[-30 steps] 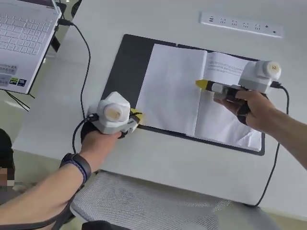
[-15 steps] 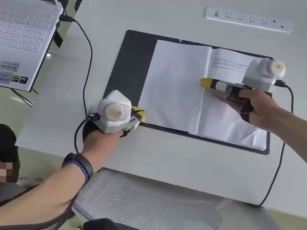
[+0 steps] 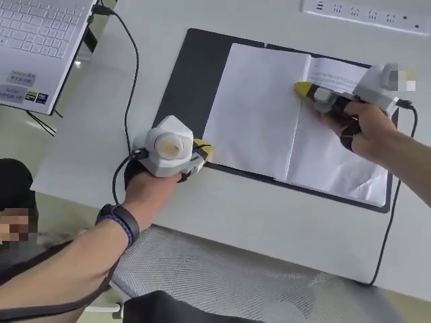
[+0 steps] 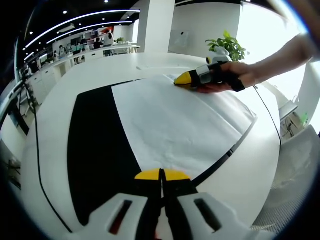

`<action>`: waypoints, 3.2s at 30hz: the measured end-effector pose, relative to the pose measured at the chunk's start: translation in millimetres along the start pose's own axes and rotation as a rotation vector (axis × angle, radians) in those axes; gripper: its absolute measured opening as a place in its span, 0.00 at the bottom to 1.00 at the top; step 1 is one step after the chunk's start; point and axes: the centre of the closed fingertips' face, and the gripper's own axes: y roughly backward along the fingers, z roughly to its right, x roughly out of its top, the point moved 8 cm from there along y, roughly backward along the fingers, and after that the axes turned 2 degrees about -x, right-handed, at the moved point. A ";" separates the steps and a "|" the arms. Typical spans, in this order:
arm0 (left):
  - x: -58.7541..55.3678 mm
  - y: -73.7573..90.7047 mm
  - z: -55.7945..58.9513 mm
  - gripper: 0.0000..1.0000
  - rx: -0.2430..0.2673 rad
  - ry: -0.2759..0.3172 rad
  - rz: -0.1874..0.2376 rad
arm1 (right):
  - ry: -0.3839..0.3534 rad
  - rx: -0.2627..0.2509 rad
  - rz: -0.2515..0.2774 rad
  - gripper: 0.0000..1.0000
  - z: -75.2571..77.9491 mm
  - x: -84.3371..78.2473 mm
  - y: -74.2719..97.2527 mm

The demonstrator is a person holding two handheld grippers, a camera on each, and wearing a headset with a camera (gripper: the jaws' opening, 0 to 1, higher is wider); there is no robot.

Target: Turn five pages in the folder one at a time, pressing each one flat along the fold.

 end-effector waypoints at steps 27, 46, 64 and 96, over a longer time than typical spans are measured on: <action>-1.6 -1.8 -0.8 0.00 0.006 0.021 0.002 | -0.193 -0.067 0.185 0.00 39.9 59.8 -42.7; -1.0 -1.8 -1.8 0.00 0.001 0.023 -0.002 | -0.017 -0.013 0.024 0.00 20.3 21.0 -27.2; -8.3 -11.0 -11.3 0.00 -0.009 0.025 -0.003 | -0.012 0.024 -0.013 0.00 -8.1 -25.0 9.0; -12.7 -11.4 -11.4 0.00 -0.008 0.027 0.020 | -0.070 0.068 -0.094 0.00 -58.2 -132.5 77.6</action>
